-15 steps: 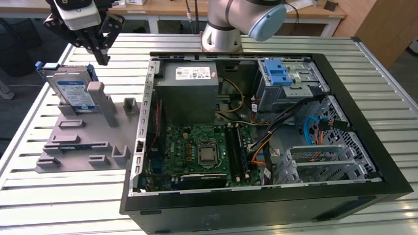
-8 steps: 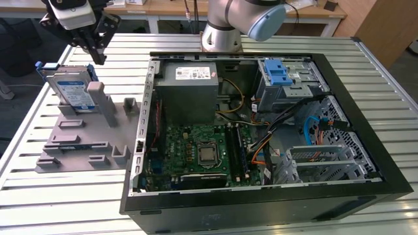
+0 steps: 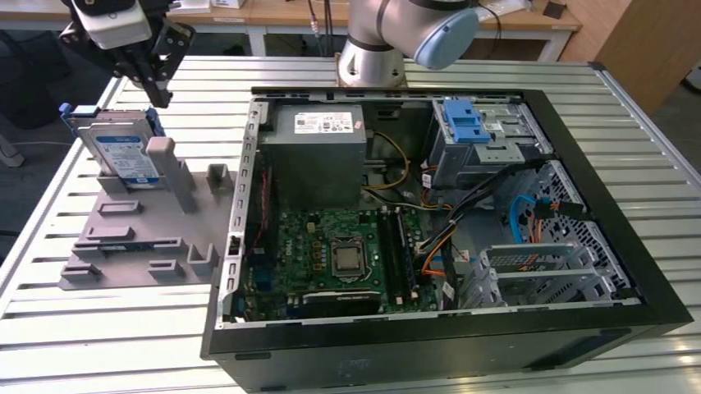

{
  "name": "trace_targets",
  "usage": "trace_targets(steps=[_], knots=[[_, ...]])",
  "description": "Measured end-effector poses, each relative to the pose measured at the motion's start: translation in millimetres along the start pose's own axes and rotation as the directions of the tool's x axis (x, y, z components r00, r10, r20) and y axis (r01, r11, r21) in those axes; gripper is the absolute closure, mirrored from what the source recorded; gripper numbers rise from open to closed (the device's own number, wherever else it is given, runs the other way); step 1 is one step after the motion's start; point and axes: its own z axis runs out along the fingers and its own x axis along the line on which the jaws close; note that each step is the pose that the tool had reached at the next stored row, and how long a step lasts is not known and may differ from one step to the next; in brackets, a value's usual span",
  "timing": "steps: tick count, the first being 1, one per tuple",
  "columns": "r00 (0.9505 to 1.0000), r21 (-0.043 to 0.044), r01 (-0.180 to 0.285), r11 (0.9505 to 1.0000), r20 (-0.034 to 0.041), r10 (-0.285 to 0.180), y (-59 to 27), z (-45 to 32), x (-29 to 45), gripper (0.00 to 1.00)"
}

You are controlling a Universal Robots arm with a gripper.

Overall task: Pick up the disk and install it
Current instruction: 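Reach for the disk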

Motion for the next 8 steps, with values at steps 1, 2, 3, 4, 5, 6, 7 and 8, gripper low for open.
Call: trace_targets(steps=[1, 2, 3, 4, 5, 6, 7, 8], knots=[[1.0, 0.0, 0.0, 1.0, 0.0, 0.0, 0.3, 0.1, 1.1, 0.89], [1.0, 0.0, 0.0, 1.0, 0.0, 0.0, 0.6, 0.2, 2.2, 0.89], [1.0, 0.0, 0.0, 1.0, 0.0, 0.0, 0.9, 0.4, 3.3, 0.89], [1.0, 0.0, 0.0, 1.0, 0.0, 0.0, 1.2, 0.5, 4.4, 0.89], [1.0, 0.0, 0.0, 1.0, 0.0, 0.0, 1.5, 0.6, 5.6, 0.89], [1.0, 0.0, 0.0, 1.0, 0.0, 0.0, 1.8, 0.7, 6.8, 0.89], [1.0, 0.0, 0.0, 1.0, 0.0, 0.0, 2.1, 0.8, 8.0, 0.89], [1.0, 0.0, 0.0, 1.0, 0.0, 0.0, 2.3, 0.9, 9.1, 0.89]])
